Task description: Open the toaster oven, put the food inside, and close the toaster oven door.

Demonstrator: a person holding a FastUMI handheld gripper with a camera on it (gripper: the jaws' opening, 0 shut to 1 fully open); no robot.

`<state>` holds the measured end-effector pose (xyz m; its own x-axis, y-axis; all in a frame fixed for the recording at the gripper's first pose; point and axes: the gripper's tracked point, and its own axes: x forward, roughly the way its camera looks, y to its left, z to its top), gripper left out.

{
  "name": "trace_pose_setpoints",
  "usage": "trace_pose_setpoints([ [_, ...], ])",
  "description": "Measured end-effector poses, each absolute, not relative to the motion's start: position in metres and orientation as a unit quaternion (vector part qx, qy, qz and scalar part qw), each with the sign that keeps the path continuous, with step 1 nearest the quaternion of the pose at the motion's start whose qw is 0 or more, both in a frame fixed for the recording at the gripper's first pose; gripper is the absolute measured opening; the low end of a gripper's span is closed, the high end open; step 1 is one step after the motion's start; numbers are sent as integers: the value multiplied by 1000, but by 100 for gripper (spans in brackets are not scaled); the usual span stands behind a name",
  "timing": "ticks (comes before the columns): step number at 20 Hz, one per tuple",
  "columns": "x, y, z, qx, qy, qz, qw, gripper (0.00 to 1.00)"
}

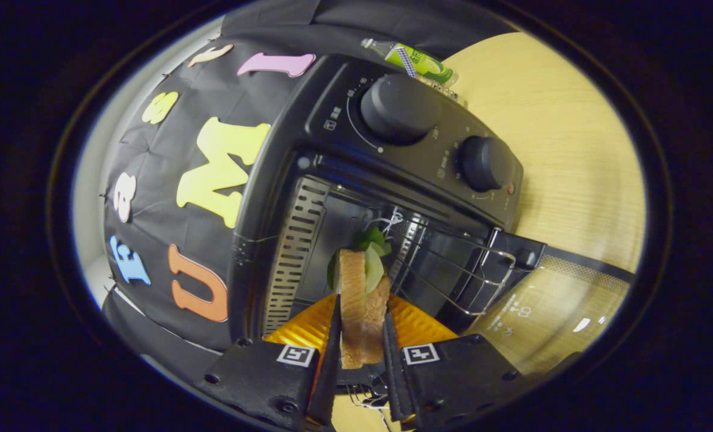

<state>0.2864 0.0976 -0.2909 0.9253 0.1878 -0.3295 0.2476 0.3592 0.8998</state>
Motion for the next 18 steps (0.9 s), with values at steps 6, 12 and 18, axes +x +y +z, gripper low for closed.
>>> trace_pose_setpoints([
  [6,297,100,-293,536,199,-16,821,44],
  [12,295,110,-294,397,216,7,892,59],
  [18,297,122,-304,208,247,42,945,89],
])
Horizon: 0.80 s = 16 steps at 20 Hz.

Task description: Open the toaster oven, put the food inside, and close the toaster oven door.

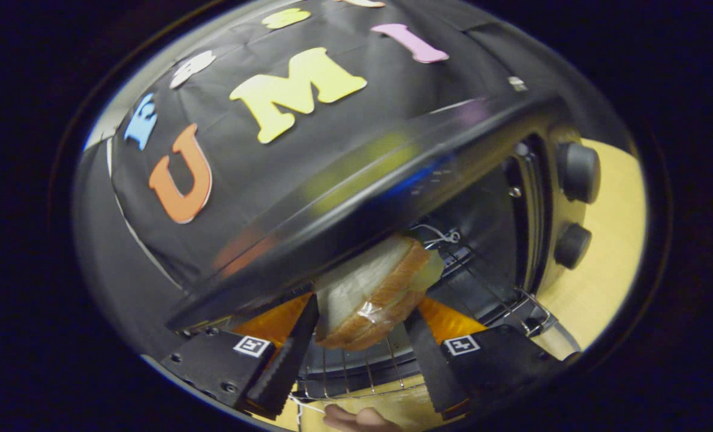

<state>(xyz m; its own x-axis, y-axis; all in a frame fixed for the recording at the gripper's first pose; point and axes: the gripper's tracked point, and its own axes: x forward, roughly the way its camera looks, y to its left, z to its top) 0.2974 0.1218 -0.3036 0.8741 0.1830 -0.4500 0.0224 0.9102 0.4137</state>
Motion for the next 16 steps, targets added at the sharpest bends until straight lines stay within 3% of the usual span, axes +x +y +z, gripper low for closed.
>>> trace_pose_setpoints([
  [8,287,127,-322,-55,292,56,953,98],
  [16,241,112,-325,-64,359,38,930,98],
])
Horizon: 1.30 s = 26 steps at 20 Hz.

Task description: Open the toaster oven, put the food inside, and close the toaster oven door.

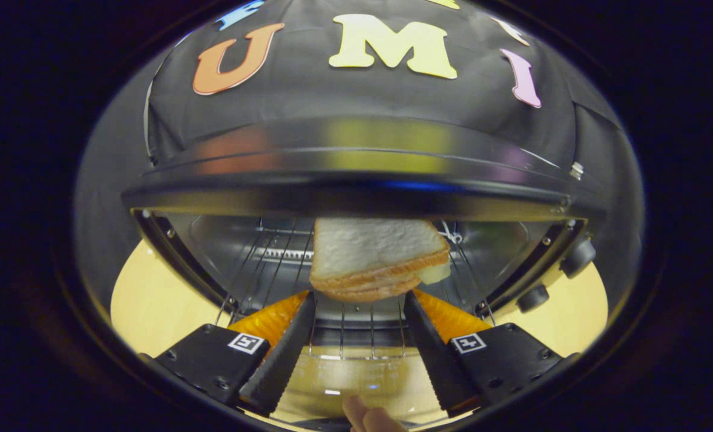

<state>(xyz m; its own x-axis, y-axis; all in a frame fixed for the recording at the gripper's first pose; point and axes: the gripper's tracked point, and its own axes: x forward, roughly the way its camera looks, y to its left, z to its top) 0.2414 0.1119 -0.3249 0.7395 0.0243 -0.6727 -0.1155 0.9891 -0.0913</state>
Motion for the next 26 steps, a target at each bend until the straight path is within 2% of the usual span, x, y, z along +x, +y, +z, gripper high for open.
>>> trace_pose_setpoints([
  [14,79,108,-315,-46,392,49,918,100],
  [19,59,105,-347,-23,430,40,902,100],
  [26,78,103,-377,-16,449,29,893,100],
])
